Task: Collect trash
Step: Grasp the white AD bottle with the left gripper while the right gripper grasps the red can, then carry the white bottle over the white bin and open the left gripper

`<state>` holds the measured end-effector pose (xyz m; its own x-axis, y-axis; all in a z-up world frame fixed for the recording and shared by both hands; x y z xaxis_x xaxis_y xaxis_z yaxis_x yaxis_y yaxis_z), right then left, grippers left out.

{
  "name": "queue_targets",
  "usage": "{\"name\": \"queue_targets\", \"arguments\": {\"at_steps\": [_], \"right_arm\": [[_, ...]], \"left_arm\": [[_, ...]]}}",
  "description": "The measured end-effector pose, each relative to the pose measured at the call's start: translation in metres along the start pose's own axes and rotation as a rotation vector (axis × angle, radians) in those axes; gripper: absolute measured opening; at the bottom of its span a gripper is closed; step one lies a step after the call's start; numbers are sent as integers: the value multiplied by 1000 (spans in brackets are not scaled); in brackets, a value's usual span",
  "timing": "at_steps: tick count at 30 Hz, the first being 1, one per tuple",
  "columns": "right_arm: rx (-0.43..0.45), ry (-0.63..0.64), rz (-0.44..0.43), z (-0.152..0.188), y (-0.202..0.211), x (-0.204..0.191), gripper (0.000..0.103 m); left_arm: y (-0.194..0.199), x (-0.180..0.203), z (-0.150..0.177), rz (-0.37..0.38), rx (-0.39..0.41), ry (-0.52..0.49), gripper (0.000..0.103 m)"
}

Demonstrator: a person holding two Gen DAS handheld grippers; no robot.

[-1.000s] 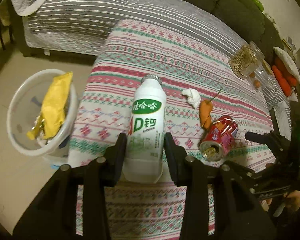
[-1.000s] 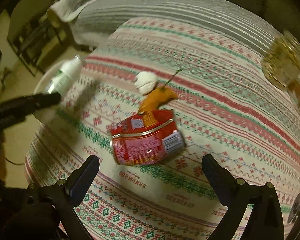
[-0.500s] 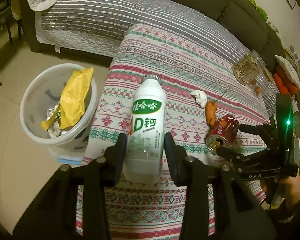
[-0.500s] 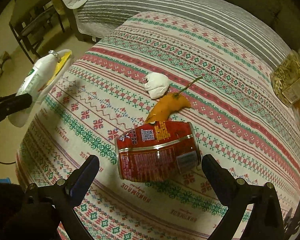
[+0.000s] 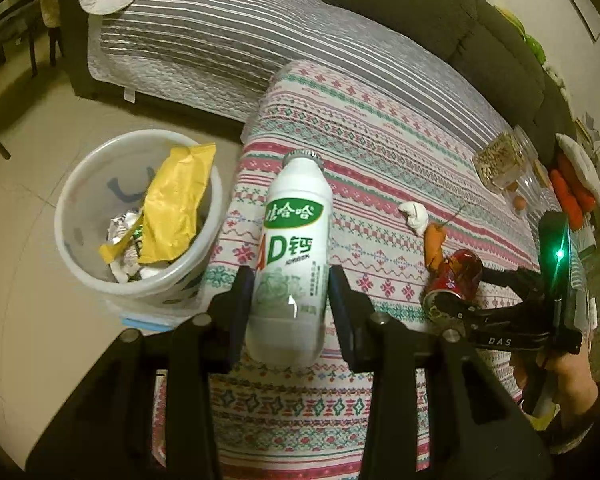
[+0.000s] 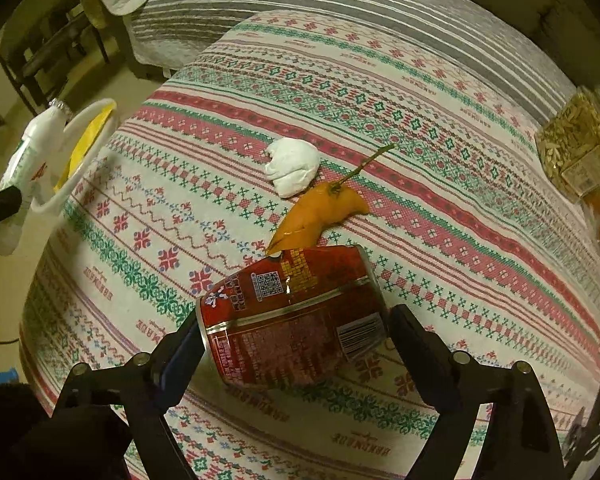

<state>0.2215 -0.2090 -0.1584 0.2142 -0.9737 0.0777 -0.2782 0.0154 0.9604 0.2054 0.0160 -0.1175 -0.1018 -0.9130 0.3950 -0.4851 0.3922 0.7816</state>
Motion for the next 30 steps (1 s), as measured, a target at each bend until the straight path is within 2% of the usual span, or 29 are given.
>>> {"name": "queue_targets", "arguments": {"at_steps": [9, 18, 25, 30], "right_arm": [[6, -107, -81, -6, 8, 13, 90], [83, -184, -112, -23, 34, 27, 90], [112, -229, -131, -33, 42, 28, 90], [113, -244, -132, -38, 37, 32, 90]], "left_arm": [[10, -25, -16, -5, 40, 53, 40], [17, -79, -41, -44, 104, 154, 40], [2, -127, -47, -94, 77, 258, 40], [-12, -138, -39, -119, 28, 295, 40]]}}
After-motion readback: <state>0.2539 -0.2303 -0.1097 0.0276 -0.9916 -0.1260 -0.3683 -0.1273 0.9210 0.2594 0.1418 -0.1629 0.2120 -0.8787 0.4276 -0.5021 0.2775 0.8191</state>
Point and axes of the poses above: each gripper's, at about its wrist camera, not at the fingertips, and y roughly against the way its jaws point, x to its right, z to its underside, the point moved 9 cm from there along -y, roughly the way its jaws point, and after that the axes turned 6 degrees about z, right-handed, at the moved point
